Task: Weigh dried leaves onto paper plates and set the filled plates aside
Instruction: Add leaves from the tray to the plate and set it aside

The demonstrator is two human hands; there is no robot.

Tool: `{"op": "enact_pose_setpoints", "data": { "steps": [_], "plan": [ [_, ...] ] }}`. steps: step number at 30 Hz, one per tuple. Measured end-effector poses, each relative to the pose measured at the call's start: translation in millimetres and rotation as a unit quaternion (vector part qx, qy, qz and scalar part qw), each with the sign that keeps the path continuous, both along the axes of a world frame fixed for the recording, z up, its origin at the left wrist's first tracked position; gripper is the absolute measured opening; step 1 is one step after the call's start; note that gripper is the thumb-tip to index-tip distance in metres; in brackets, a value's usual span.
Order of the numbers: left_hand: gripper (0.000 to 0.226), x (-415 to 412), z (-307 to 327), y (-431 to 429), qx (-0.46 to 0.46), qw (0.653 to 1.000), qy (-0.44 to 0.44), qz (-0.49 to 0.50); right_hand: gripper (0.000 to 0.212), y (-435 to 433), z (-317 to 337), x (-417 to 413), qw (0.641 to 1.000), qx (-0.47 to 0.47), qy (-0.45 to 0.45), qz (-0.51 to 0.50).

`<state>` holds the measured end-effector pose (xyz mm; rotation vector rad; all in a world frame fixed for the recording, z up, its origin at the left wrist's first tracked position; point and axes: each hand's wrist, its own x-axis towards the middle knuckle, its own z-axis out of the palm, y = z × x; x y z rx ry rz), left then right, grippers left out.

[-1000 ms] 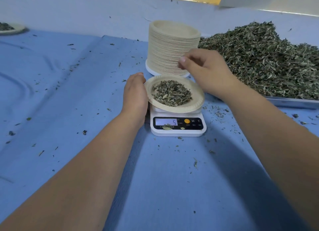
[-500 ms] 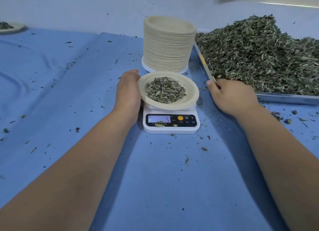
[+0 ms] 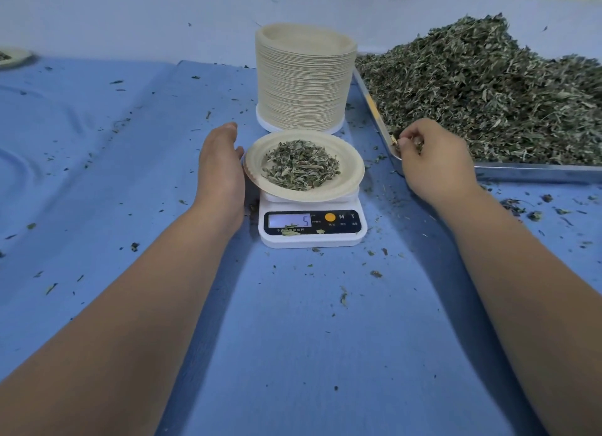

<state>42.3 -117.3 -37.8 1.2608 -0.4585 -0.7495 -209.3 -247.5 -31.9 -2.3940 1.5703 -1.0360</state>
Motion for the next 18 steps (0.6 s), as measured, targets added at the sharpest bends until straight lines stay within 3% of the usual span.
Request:
{"op": "enact_pose_setpoints", "data": {
  "steps": [5, 11, 18],
  "plan": [
    [0.042, -1.2, 5.7, 2.0, -0.008, 0.998, 0.067, 0.001, 0.014, -0.4, -0.1, -1.3, 1.000, -0.016, -0.019, 0.010],
    [0.036, -0.7, 8.7, 5.3, -0.039, 0.987, 0.157, 0.005, 0.017, -0.3, -0.9, -2.4, 1.000, -0.012, -0.003, -0.002],
    [0.032, 0.8, 10.0, 4.9, -0.046, 0.984, 0.171, 0.007, 0.016, -0.7, -1.5, -2.0, 1.000, -0.010, -0.006, -0.001]
  ]
}}
